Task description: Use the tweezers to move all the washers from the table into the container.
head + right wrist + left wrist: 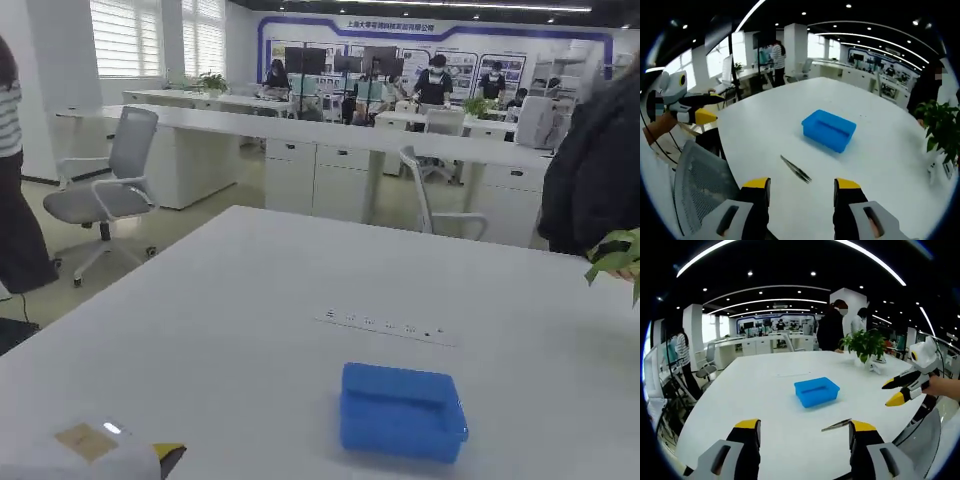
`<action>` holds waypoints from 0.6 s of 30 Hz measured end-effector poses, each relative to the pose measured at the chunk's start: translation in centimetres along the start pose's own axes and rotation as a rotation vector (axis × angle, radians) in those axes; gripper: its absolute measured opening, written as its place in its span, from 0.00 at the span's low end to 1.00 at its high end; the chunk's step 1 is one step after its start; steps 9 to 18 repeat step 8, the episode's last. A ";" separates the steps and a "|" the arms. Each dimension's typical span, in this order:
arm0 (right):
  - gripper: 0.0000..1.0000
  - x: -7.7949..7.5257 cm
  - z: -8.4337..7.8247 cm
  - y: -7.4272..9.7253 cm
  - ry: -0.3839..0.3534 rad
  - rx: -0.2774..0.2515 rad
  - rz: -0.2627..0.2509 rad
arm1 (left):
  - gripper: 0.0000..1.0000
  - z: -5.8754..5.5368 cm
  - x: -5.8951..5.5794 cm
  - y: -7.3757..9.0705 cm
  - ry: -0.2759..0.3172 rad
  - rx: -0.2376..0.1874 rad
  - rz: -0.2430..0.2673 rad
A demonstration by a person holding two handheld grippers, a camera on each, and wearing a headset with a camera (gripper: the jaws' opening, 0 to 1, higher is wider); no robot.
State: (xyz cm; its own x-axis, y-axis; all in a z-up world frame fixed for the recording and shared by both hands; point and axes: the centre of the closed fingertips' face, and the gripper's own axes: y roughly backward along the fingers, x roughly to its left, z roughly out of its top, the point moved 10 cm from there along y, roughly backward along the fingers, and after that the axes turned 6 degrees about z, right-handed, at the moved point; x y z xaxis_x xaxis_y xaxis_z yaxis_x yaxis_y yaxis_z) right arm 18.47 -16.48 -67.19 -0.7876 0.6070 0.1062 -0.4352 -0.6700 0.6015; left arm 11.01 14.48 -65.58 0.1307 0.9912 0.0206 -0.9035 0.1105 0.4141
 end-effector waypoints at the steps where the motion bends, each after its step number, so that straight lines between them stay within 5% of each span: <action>1: 0.55 0.2 -0.3 0.8 -0.030 -0.036 -0.016 | 0.77 0.0 -0.1 0.0 -0.001 -0.001 0.005; 8: 0.83 0.7 -2.0 3.1 -0.058 -0.111 -0.087 | 0.88 -0.3 -1.1 0.2 -0.007 -0.006 0.032; 18: 0.83 0.7 -2.0 3.1 -0.058 -0.111 -0.087 | 0.88 -0.3 -1.1 0.2 -0.007 -0.006 0.032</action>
